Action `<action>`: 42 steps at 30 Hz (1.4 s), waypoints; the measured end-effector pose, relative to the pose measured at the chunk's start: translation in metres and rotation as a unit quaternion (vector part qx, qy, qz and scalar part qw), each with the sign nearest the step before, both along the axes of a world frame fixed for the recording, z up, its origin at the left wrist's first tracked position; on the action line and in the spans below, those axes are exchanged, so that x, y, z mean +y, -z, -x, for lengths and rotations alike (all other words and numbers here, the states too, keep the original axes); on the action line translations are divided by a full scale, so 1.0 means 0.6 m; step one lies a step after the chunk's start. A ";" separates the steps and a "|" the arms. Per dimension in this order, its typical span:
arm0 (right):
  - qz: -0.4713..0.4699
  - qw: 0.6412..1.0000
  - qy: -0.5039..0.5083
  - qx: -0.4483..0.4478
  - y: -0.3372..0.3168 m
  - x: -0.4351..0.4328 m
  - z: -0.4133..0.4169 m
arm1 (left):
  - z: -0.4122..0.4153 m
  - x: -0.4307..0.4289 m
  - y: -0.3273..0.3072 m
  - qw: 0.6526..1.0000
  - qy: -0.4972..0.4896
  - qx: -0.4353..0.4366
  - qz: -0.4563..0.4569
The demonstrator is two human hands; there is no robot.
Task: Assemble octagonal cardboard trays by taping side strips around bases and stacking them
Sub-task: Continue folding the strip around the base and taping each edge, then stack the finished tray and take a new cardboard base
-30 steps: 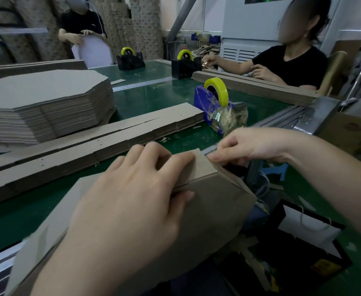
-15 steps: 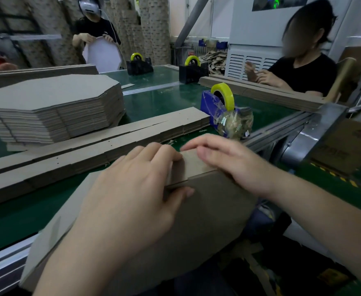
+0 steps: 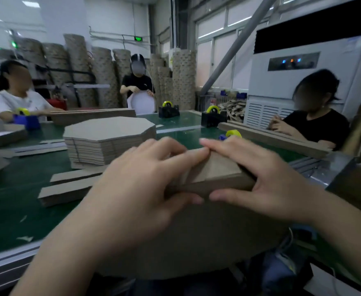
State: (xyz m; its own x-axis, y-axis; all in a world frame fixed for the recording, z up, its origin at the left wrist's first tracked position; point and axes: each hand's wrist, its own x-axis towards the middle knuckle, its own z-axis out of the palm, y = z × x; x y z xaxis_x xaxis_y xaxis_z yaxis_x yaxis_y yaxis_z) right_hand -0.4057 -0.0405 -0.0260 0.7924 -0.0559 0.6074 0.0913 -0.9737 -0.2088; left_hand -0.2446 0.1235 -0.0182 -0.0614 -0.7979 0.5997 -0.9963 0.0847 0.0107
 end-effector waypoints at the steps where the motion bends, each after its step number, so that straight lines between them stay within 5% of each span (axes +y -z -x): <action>1: 0.028 0.999 0.005 -0.015 -0.029 0.012 0.009 | 0.007 0.010 -0.022 1.000 0.013 0.004 0.020; 10: 0.218 0.968 0.035 -0.119 -0.213 0.072 0.037 | 0.021 0.056 -0.162 0.979 0.036 -0.091 0.181; 17: 0.396 0.892 0.120 -0.183 -0.223 0.022 -0.050 | -0.079 -0.041 -0.160 0.945 0.012 -0.173 0.277; 23: 0.485 0.852 0.155 -0.122 -0.190 -0.108 -0.190 | -0.204 -0.192 -0.106 0.934 -0.115 -0.147 0.304; 32: 0.478 0.852 0.194 -0.086 -0.069 -0.357 -0.404 | -0.396 -0.451 -0.005 0.944 -0.153 -0.128 0.264; 39: 0.395 0.864 0.311 0.027 0.058 -0.510 -0.506 | -0.485 -0.589 0.105 0.971 -0.227 -0.067 -0.022; 42: 0.327 0.872 0.358 0.064 0.106 -0.538 -0.526 | -0.489 -0.635 0.123 0.967 -0.232 -0.079 -0.062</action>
